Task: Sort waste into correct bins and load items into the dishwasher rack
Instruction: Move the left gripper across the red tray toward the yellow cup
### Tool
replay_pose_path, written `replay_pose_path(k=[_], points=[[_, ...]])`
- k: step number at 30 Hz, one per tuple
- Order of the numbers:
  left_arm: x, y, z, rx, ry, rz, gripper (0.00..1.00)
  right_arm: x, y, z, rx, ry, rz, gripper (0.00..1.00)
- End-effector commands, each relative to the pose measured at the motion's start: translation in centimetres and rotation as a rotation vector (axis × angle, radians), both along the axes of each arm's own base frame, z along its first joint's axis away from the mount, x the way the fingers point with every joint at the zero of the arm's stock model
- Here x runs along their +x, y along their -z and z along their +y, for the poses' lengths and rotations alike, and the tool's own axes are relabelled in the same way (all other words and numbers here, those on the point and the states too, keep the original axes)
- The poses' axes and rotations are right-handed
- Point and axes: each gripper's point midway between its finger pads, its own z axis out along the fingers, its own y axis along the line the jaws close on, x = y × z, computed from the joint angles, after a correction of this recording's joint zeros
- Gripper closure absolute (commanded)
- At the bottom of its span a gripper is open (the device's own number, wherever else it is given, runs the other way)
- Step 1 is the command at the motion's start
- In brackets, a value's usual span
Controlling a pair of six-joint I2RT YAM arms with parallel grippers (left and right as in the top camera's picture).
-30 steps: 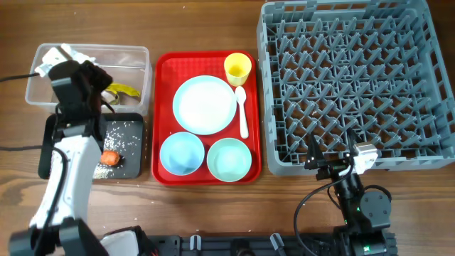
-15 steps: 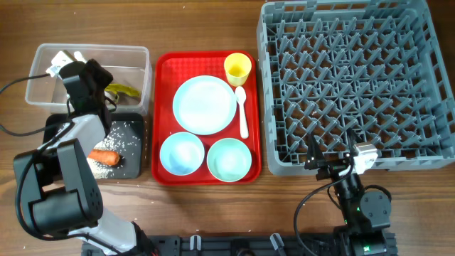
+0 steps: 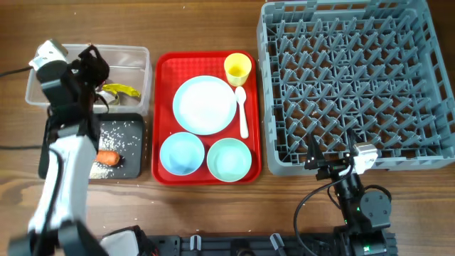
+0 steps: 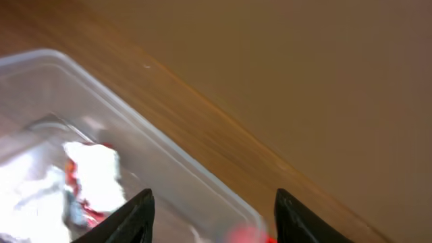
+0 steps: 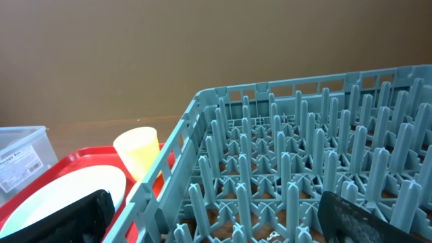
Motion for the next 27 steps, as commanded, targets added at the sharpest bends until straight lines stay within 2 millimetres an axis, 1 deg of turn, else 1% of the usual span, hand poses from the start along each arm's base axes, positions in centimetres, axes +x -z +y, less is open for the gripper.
replay_pose_path(k=[1,2,4,5,6,7,10,16,17,20,24,25,26,27], points=[[-2.4,-0.8,-7.4,-0.107,0.295,0.041,0.38,0.0,0.0,-0.1,-0.002,0.005,-0.003,0.0],[-3.5,-0.3,-9.7,-0.146,0.375,0.081,0.36,0.0,0.0,-0.1,-0.002,0.005,-0.003,0.0],[-4.9,0.7,-12.7,-0.196,0.476,0.15,0.29,0.0,0.0,-0.1,-0.002,0.005,-0.003,0.0],[-5.6,1.4,-14.1,-0.217,0.516,0.188,0.23,0.0,0.0,-0.1,-0.002,0.005,-0.003,0.0],[-6.6,2.5,-15.5,-0.236,0.551,0.247,0.16,0.0,0.0,-0.1,-0.002,0.005,-0.003,0.0],[-7.5,3.3,-16.8,-0.246,0.58,0.297,0.01,0.0,0.0,-0.1,-0.002,0.005,-0.003,0.0],[-9.5,4.8,-19.5,-0.259,0.649,0.396,0.0,0.0,0.0,-0.1,-0.002,0.005,-0.003,0.0],[-13.0,6.3,-24.1,-0.244,0.78,0.514,0.0,0.0,0.0,-0.1,-0.002,0.005,-0.003,0.0],[-13.6,6.8,-24.9,-0.208,0.79,0.536,0.08,0.0,0.0,-0.1,-0.002,0.005,-0.003,0.0],[-14.1,7.8,-25.3,-0.097,0.756,0.563,0.12,0.0,0.0,-0.1,-0.002,0.005,-0.003,0.0],[-14.5,8.3,-25.8,0.003,0.735,0.567,0.15,0.0,0.0,-0.1,-0.002,0.005,-0.003,0.0],[-14.5,8.3,-25.8,0.017,0.73,0.566,0.18,0.0,0.0,-0.2,-0.004,0.009,-0.003,0.0],[-14.5,8.4,-25.8,0.035,0.722,0.564,0.22,0.1,-0.1,-0.4,-0.004,0.023,-0.004,0.0],[-14.5,8.4,-25.8,0.051,0.716,0.562,0.24,0.2,-0.2,-1.0,-0.004,0.059,-0.008,0.0]])
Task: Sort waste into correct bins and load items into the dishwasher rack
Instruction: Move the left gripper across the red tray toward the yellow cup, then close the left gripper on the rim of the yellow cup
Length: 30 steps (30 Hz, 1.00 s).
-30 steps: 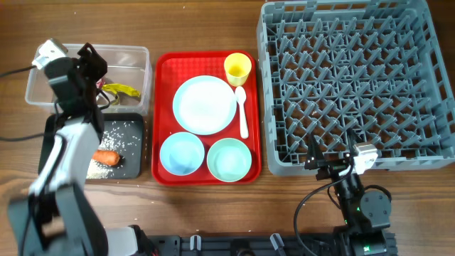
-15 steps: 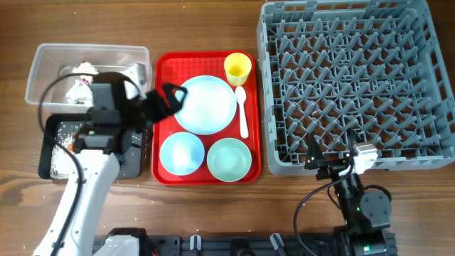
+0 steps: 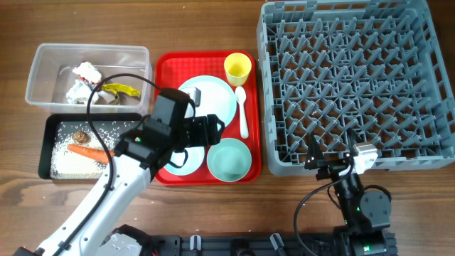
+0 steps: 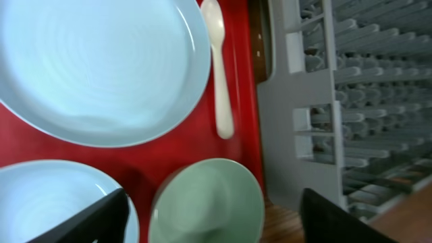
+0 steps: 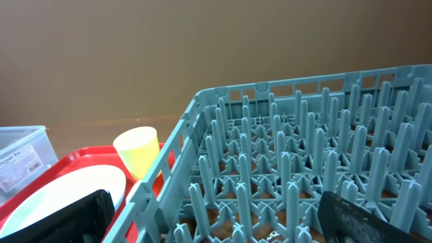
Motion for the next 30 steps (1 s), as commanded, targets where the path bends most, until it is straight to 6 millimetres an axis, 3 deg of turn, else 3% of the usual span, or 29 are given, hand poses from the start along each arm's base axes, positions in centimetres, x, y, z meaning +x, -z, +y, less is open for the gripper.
replay_pose_path(k=[1,7,11,18,21,23,26,30], points=[[0.4,0.3,0.9,0.085,-0.036,-0.042,0.25,0.2,-0.2,-1.0,-0.003,0.058,-0.008,0.0],[0.8,-0.1,0.5,0.062,-0.031,-0.063,0.29,0.2,-0.2,-0.9,0.0,0.055,-0.008,0.0],[4.5,-2.8,-0.9,-0.041,-0.076,-0.212,0.34,0.2,-0.2,-0.9,0.0,0.055,-0.008,0.0],[12.5,-3.0,-4.0,-0.049,-0.103,-0.2,0.34,0.2,-0.2,-0.9,0.0,0.055,-0.008,0.0],[17.5,-2.0,-5.8,-0.008,-0.103,-0.177,0.34,0.2,-0.2,-0.9,0.0,0.055,-0.008,0.0],[19.7,-1.1,-6.1,0.01,-0.12,-0.178,0.38,0.2,-0.2,-0.9,0.0,0.055,-0.008,0.0],[21.2,1.2,-5.4,0.047,-0.179,-0.167,0.48,0.2,-0.2,-0.9,0.0,0.055,-0.008,0.0],[21.3,3.1,-4.4,0.107,-0.21,-0.143,0.49,0.2,-0.2,-0.9,0.0,0.055,-0.008,0.0]])
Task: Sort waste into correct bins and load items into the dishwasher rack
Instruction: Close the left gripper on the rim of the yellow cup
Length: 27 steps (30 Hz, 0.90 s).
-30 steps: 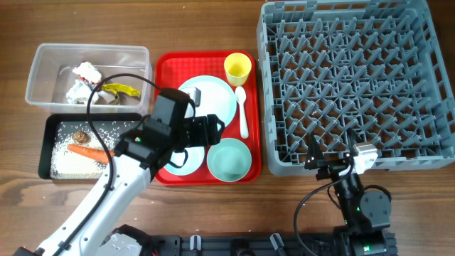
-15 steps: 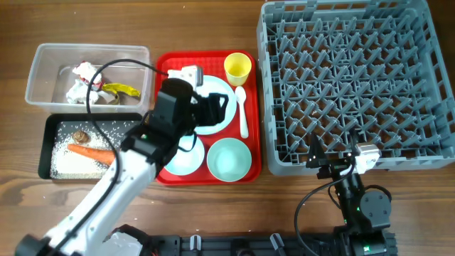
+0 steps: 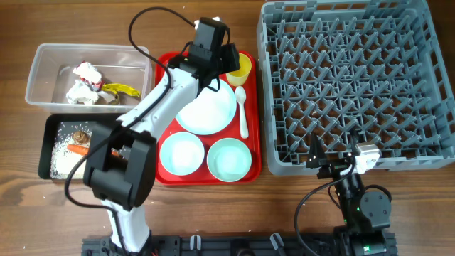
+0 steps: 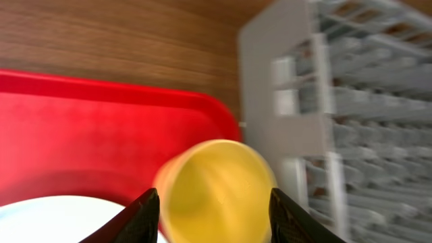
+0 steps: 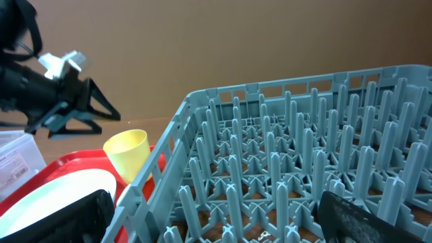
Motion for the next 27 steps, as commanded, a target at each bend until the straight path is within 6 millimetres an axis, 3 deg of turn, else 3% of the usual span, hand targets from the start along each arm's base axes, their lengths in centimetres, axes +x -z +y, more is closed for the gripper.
replay_pose_path(k=[1,10,17,27], points=[[0.8,1.1,1.2,0.051,-0.054,0.007,0.49,0.0,-0.2,-0.3,0.0,0.019,-0.008,0.0],[0.2,4.3,1.0,0.081,-0.044,0.072,0.53,0.0,-0.2,-0.3,0.0,0.019,-0.008,0.0],[-0.1,4.7,1.1,0.088,-0.043,0.088,0.7,0.0,-0.2,-0.3,0.0,0.019,-0.008,0.0],[-0.8,5.2,1.3,0.103,-0.039,0.118,0.78,0.0,-0.2,-0.3,0.0,0.019,-0.008,0.0]])
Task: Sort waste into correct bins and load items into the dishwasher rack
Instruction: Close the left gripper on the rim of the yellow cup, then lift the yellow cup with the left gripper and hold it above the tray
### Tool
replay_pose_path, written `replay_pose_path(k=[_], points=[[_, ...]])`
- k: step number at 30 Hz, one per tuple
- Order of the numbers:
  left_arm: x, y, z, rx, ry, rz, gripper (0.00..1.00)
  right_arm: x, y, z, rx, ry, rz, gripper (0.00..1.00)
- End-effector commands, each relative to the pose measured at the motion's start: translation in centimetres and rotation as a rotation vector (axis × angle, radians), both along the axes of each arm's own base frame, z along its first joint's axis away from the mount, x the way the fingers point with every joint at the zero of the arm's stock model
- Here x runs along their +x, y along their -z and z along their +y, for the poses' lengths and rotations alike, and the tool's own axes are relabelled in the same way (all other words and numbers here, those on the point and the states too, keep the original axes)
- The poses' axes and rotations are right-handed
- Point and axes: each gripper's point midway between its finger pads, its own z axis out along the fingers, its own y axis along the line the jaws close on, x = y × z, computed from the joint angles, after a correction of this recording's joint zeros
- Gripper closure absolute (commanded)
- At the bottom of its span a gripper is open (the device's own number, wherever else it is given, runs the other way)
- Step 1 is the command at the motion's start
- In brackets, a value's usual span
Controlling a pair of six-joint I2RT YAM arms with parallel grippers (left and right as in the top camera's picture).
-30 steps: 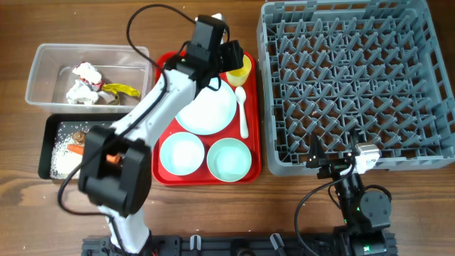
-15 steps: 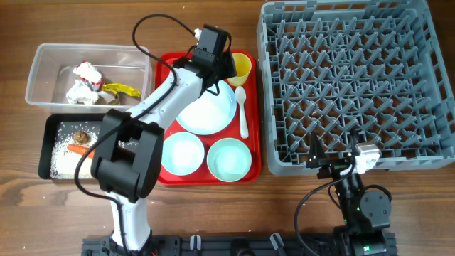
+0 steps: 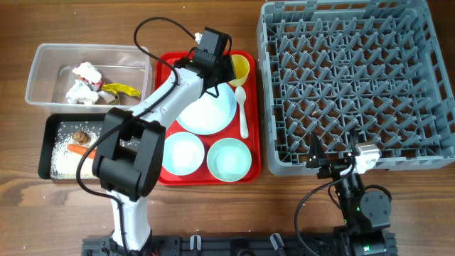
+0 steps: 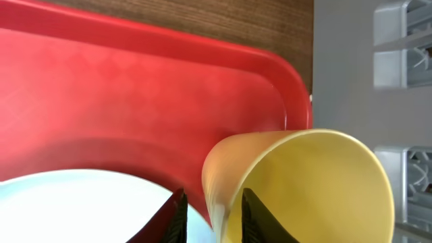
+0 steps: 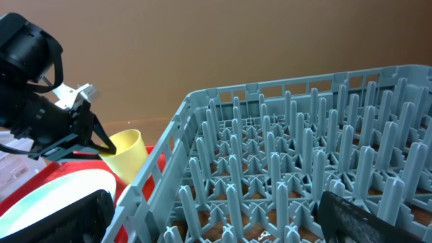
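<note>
A yellow cup (image 3: 242, 68) stands at the far right corner of the red tray (image 3: 165, 71), beside the grey dishwasher rack (image 3: 266, 85). My left gripper (image 3: 226, 64) is at the cup's rim. In the left wrist view the cup (image 4: 304, 182) fills the lower right, and my left gripper (image 4: 212, 206) straddles its near wall, half closed, with a gap still showing on the outer side. On the tray also lie a white plate (image 3: 205, 107), a white spoon (image 3: 242, 110), a blue bowl (image 3: 179, 153) and a green bowl (image 3: 229, 158). My right gripper (image 5: 212, 216) stays open at the rack's front edge.
A clear bin (image 3: 32, 78) with wrappers sits far left. In front of it is a black tray (image 3: 48, 142) with rice and a carrot (image 3: 78, 150). My left arm reaches across the plate and the tray's left side.
My left gripper has come down onto the yellow cup and its jaws have narrowed around the cup's wall. The cup has barely shifted. The right arm has not moved.
My left gripper was first open over the clear bin at the far left. Then it was over the tray's bowls and plate. Then it hung wide open just before the yellow cup, and now it straddles the cup's wall. The right arm stayed at the rack's front edge.
</note>
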Motion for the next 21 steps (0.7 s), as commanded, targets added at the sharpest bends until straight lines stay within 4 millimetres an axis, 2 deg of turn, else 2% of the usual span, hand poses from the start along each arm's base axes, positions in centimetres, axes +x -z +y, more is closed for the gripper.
replay_pose_path(k=[1,5,7,9,13,14,18,19,21], points=[[0.3,0.2,0.0,0.015,-0.005,-0.003,0.82,0.0,-0.2,-0.3,0.0,0.019,-0.008,0.0],[-0.3,0.6,0.2,0.027,-0.004,0.024,0.95,0.0,-0.2,-0.3,0.0,0.019,-0.008,0.0],[-0.3,0.3,0.3,0.025,-0.005,0.02,0.96,0.0,-0.2,-0.3,0.0,0.019,-0.008,0.0],[0.0,-0.7,0.5,0.013,-0.01,0.003,0.96,0.0,-0.2,-0.3,0.0,0.019,-0.008,0.0],[0.4,-6.7,1.3,-0.097,0.065,-0.08,0.96,0.0,-0.2,-0.3,0.0,0.019,-0.008,0.0],[0.1,-9.0,2.4,-0.133,0.079,-0.1,0.96,0.0,-0.2,-0.3,0.0,0.019,-0.008,0.0],[-1.7,-13.4,7.3,-0.183,0.016,-0.088,0.96,0.0,-0.2,-0.3,0.001,0.019,-0.008,0.0],[-2.7,-15.0,9.3,-0.184,-0.021,-0.087,0.96,0.0,-0.2,-0.3,0.0,0.019,-0.008,0.0],[-4.1,-17.0,11.5,-0.167,-0.04,-0.104,0.96,0.0,-0.2,-0.3,0.0,0.019,-0.008,0.0]])
